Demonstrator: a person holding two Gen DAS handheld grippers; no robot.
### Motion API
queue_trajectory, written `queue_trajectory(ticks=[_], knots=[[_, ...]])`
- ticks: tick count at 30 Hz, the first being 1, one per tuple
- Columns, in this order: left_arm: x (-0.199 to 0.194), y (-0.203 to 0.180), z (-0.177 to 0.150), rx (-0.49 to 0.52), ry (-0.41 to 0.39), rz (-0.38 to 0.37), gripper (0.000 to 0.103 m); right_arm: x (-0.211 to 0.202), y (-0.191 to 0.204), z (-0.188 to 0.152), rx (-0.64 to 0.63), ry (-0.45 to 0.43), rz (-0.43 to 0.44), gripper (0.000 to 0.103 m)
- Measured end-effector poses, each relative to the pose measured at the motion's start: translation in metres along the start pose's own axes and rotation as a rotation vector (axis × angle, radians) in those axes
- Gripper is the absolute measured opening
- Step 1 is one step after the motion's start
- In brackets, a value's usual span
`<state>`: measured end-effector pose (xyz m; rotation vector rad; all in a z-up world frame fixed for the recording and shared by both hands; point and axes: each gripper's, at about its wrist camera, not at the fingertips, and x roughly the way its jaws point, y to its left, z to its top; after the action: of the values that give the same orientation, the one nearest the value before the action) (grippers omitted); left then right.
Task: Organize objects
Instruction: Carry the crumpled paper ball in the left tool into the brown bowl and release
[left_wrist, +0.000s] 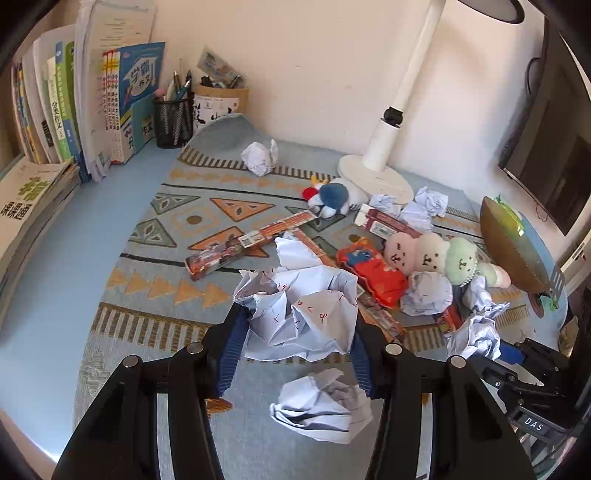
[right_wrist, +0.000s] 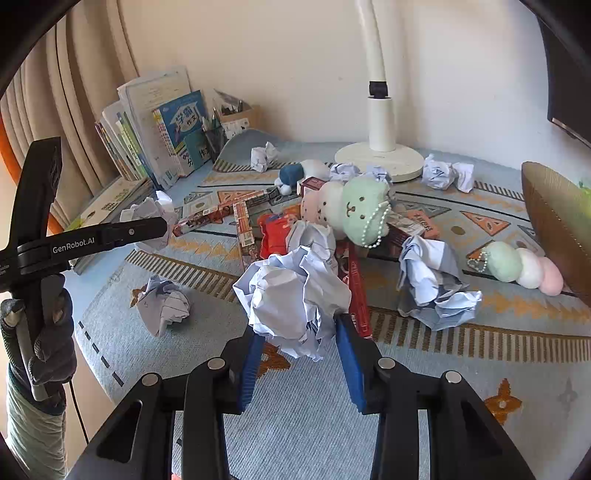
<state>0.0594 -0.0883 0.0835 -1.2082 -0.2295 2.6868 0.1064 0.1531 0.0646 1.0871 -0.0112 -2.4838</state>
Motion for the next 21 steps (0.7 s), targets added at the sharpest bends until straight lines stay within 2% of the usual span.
queue_trajectory(ticks=[2, 5, 10, 13, 16, 20, 21], knots=[[-0.005, -0.026, 0.005, 0.032, -0.01, -0.029, 0.048, -0.019, -0.012, 0.001, 0.023, -0.039, -0.022, 0.039], [-0.007, -0.075, 0.012, 0.09, -0.021, -0.093, 0.048, -0.052, -0.04, 0.005, 0.068, -0.103, -0.102, 0.039], [0.014, -0.175, 0.032, 0.191, 0.001, -0.237, 0.048, -0.111, -0.119, 0.012, 0.212, -0.215, -0.352, 0.039], [0.038, -0.241, 0.047, 0.25, 0.011, -0.296, 0.048, -0.133, -0.179, 0.019, 0.324, -0.237, -0.469, 0.039], [0.063, -0.294, 0.063, 0.284, 0.026, -0.366, 0.048, -0.141, -0.229, 0.027, 0.396, -0.24, -0.51, 0.039], [0.099, -0.347, 0.074, 0.324, 0.032, -0.383, 0.05, -0.136, -0.267, 0.038, 0.427, -0.22, -0.544, 0.04], [0.108, -0.355, 0.075, 0.333, 0.029, -0.387, 0.054, -0.135, -0.272, 0.038, 0.427, -0.22, -0.543, 0.044]])
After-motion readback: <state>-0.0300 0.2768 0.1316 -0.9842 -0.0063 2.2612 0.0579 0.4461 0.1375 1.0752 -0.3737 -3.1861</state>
